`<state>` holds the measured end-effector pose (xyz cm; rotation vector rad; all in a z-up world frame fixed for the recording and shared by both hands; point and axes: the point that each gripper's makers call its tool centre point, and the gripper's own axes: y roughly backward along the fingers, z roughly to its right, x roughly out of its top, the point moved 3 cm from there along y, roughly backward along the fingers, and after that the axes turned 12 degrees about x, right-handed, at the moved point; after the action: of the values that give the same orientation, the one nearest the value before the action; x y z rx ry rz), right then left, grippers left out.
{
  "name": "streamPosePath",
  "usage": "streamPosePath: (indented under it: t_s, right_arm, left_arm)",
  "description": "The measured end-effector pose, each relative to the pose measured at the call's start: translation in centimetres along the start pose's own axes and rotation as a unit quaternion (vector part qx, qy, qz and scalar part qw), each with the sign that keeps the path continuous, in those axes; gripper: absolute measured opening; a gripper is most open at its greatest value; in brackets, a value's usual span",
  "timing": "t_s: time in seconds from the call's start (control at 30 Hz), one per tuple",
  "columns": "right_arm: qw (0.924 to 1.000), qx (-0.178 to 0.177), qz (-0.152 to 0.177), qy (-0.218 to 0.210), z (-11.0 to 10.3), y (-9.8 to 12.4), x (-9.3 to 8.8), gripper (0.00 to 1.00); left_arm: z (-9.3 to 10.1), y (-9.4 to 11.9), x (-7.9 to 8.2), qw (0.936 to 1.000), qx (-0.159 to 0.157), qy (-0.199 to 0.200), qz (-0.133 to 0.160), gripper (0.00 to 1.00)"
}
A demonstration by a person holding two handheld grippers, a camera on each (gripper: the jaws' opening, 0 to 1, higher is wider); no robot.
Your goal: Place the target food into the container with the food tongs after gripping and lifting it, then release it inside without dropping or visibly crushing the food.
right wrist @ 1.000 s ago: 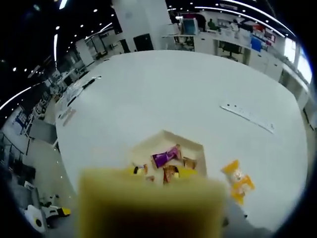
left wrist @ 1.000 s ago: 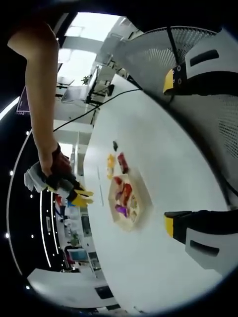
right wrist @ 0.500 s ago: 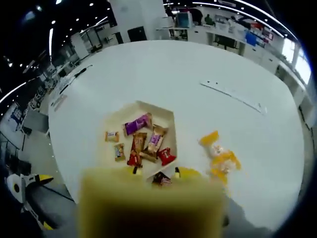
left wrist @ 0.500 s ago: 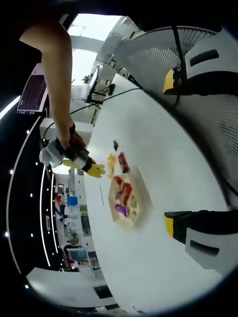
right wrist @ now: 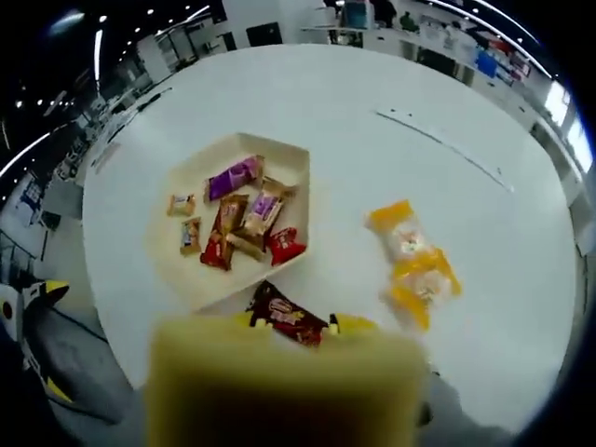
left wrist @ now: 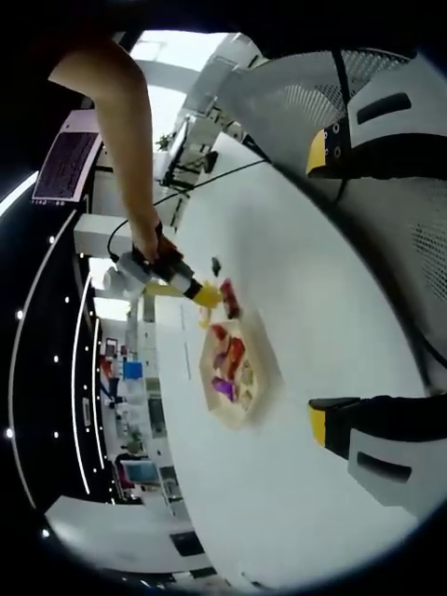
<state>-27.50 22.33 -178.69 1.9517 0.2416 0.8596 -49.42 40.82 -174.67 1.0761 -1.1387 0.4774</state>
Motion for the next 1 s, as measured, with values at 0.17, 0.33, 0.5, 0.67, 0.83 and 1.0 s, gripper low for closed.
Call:
streamPosePath:
  t_s: [0.17,0.33,0.5,0.67,0.83,1.0]
  right_arm:
    - [0.9996,0.002,-0.016,0.022,0.3,-0.7,-0.2,0.3]
    - [0.9991,0.008,-0.017,0.039,0.5,-0.9,0.0,0.3]
    - [0.9969,0.017,-0.023,0.074,0.6,-1.0,0.1,0.29]
    - [0.9936,0.015,-0.034,0.107,1.0,-1.0,0.1,0.28]
    - [0.9846,0.014,-0.039,0.17,0.4,-1.4,0.3,0.28]
    - [0.9798,0.009,-0.043,0.195,0.4,-1.6,0.5,0.28]
  left_arm:
    - [-0.1,-0.1,-0.1,1.0,0.004,0.002,-0.002,0.94]
    - [-0.2,-0.1,-0.1,1.0,0.007,0.004,-0.004,0.94]
    - [-0.3,-0.2,-0.1,0.9999,0.008,0.004,-0.005,0.94]
    - [-0.3,-0.2,-0.1,0.9999,0.008,0.004,-0.006,0.93]
    - [-0.4,-0.2,-0.2,0.9999,0.01,0.004,-0.007,0.93]
    - [-0.4,-0.2,-0.2,0.9999,0.011,0.004,-0.007,0.93]
